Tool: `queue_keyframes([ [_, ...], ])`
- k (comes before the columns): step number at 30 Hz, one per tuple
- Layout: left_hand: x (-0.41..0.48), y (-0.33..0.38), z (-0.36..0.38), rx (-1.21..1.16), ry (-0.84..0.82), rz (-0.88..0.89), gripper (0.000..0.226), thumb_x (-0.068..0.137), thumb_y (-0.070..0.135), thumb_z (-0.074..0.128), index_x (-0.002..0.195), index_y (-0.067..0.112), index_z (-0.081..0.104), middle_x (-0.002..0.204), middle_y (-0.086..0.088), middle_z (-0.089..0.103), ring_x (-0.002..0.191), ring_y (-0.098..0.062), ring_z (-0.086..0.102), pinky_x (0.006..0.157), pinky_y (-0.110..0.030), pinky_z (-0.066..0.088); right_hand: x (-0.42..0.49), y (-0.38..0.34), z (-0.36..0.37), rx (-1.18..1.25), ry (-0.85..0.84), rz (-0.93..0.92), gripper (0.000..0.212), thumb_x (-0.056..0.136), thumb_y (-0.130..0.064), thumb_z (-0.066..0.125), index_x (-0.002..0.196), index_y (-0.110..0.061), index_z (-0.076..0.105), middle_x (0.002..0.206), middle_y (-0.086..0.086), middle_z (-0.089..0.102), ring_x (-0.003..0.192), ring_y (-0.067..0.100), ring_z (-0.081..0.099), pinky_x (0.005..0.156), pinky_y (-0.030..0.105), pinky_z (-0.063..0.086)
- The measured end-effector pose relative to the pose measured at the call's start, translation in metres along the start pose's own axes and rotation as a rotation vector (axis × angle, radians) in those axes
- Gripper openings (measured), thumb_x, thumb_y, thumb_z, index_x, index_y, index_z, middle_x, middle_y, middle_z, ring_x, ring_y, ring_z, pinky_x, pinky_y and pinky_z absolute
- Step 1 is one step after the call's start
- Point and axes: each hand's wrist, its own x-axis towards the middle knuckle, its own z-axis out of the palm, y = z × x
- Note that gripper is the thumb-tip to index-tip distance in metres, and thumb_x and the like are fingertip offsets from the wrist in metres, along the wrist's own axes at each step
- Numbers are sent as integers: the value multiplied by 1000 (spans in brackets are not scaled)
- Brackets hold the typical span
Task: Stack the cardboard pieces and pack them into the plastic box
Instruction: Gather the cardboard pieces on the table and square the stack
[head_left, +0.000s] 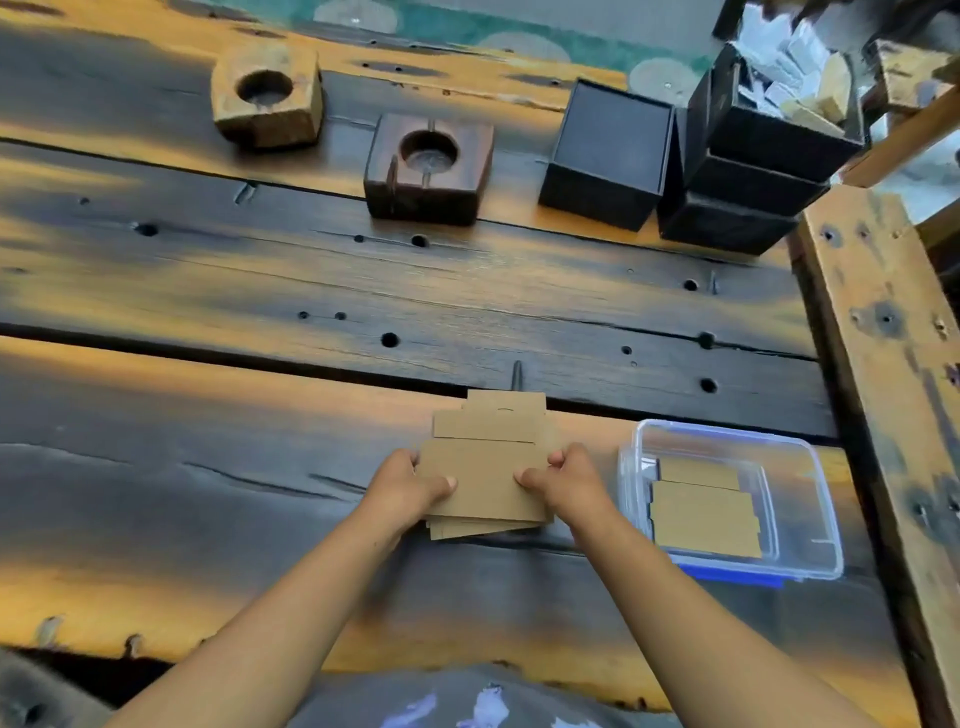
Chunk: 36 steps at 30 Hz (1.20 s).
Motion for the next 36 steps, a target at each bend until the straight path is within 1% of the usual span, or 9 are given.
queue_keyframes([
  [5,20,24,27,60,19,18,34,77,14,77,104,14,56,112,-10,69,101,-27,67,97,-45,53,24,1,-24,15,27,14,49,74,-25,81,104,-12,44,87,-5,50,77,13,51,71,31,43],
  [10,40,36,37,145,33,-5,35,78,22,76,105,16,55,110,-6,67,99,-25,65,90,-42,56,47,-5,-29,-33,30,22,47,74,-26,81,101,-14,45,94,-1,54,88,21,54,73,32,42],
  [13,53,38,43,197,30,-18,35,79,23,76,103,16,52,111,-7,66,99,-26,64,89,-41,55,59,-4,-29,-29,31,40,46,74,-25,81,98,-15,43,90,-3,53,84,18,54,73,33,43],
  [16,62,37,47,232,24,-35,39,79,23,77,107,13,53,115,-9,66,103,-28,64,94,-43,54,68,-1,-26,-60,40,58,45,74,-26,81,97,-16,43,83,-8,49,72,6,48,63,30,38],
  [19,72,36,47,265,4,-51,38,79,24,76,105,16,50,115,-8,65,101,-26,63,90,-39,54,77,0,-24,-117,33,62,44,74,-29,80,96,-17,43,84,-8,51,72,5,48,58,27,36],
  [23,78,35,45,294,-1,-56,39,80,27,75,106,16,48,113,-6,64,98,-24,62,81,-34,51,83,1,-24,-149,24,43,46,71,-31,82,96,-19,46,103,4,61,91,21,60,74,34,48],
  [26,81,34,45,318,8,-58,42,79,28,76,105,16,46,112,-6,63,98,-24,61,79,-33,49,87,0,-25,-183,0,46,47,68,-34,83,95,-19,48,106,7,63,96,25,63,83,43,54],
  [31,81,36,41,307,-13,-63,55,75,27,80,116,11,46,122,-9,59,108,-27,60,95,-43,52,89,-7,-31,-243,-46,40,53,67,-39,83,100,-17,48,109,7,61,98,25,61,79,39,52],
  [36,79,39,40,322,-16,-74,61,74,26,79,122,13,44,125,-10,57,111,-28,59,97,-48,51,85,-11,-37,-170,-100,43,64,71,-29,84,118,-11,44,122,10,59,111,29,59,96,48,50],
])
